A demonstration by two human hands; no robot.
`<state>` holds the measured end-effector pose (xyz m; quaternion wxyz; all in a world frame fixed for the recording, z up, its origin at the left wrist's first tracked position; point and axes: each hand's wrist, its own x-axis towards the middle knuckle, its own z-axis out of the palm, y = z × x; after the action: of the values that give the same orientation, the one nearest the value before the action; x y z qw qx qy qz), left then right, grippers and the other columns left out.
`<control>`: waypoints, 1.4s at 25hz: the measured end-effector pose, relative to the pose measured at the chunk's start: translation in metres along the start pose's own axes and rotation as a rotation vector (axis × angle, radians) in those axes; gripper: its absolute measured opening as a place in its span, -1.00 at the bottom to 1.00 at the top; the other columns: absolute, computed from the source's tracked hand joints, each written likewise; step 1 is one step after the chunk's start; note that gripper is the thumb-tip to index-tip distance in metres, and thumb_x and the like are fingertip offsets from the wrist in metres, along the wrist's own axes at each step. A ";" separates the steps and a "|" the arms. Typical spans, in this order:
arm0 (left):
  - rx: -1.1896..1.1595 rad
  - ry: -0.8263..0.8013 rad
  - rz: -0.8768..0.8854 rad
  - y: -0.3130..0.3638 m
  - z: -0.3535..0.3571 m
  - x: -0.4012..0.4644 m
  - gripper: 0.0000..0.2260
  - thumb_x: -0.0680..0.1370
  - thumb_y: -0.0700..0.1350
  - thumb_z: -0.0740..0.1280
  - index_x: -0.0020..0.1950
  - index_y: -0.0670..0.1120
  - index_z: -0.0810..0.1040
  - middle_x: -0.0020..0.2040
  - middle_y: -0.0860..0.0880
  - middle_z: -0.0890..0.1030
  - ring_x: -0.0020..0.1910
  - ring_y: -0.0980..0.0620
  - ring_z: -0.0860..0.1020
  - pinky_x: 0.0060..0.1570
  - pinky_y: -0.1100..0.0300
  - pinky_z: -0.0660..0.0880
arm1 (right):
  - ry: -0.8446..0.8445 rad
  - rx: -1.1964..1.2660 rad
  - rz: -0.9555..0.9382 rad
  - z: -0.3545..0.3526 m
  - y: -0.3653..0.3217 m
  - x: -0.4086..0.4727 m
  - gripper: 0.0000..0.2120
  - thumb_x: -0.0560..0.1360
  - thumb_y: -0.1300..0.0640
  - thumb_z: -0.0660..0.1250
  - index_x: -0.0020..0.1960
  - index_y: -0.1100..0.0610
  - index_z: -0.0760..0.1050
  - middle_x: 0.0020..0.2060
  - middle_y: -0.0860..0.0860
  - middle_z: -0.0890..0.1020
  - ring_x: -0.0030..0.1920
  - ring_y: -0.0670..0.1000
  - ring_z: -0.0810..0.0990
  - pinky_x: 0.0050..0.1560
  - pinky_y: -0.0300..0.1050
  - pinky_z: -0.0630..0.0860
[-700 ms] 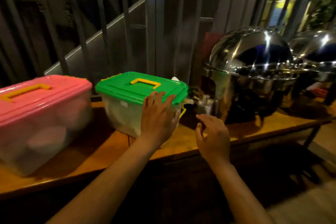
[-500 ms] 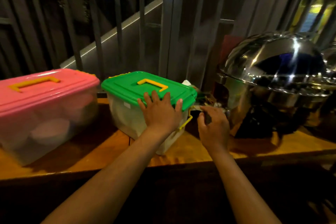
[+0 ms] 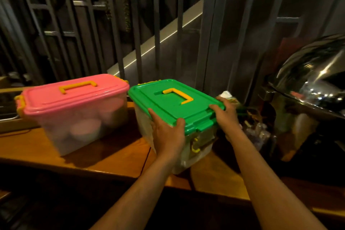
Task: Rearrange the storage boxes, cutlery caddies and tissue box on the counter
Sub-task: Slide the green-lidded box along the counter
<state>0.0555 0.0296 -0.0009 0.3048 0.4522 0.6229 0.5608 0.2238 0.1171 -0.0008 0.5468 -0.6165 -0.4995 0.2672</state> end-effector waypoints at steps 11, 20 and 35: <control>-0.059 -0.292 0.039 -0.041 -0.046 0.076 -0.15 0.19 0.13 0.32 0.51 0.15 0.25 0.31 -0.01 0.57 0.21 -0.04 0.58 0.25 -0.15 0.48 | 0.237 0.036 -0.049 0.012 -0.007 -0.084 -0.50 0.51 -0.02 0.35 0.41 0.04 0.36 0.24 0.10 0.56 0.19 0.12 0.54 0.10 -0.14 0.40; -0.160 -0.473 0.056 -0.022 -0.083 0.098 -0.35 0.45 -0.19 0.24 0.54 0.07 0.22 0.31 -0.02 0.51 0.10 0.08 0.57 0.13 0.08 0.53 | 0.277 -0.104 -0.051 0.041 -0.016 -0.120 -0.41 0.54 -0.18 0.24 0.51 -0.05 0.19 0.36 0.13 0.42 0.30 0.17 0.44 0.18 -0.01 0.37; -0.027 -0.444 0.086 -0.030 -0.089 0.108 -0.26 0.34 0.04 0.20 0.55 0.04 0.21 0.46 -0.07 0.41 0.28 -0.02 0.49 0.31 -0.08 0.44 | 0.226 -0.103 -0.057 0.046 -0.020 -0.130 -0.38 0.56 -0.21 0.18 0.52 -0.02 0.12 0.41 0.10 0.35 0.32 0.12 0.43 0.11 -0.10 0.33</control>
<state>-0.0734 0.0908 0.0000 0.4165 0.5865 0.5132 0.4682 0.1301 0.0163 -0.0218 0.5747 -0.6555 -0.4650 0.1544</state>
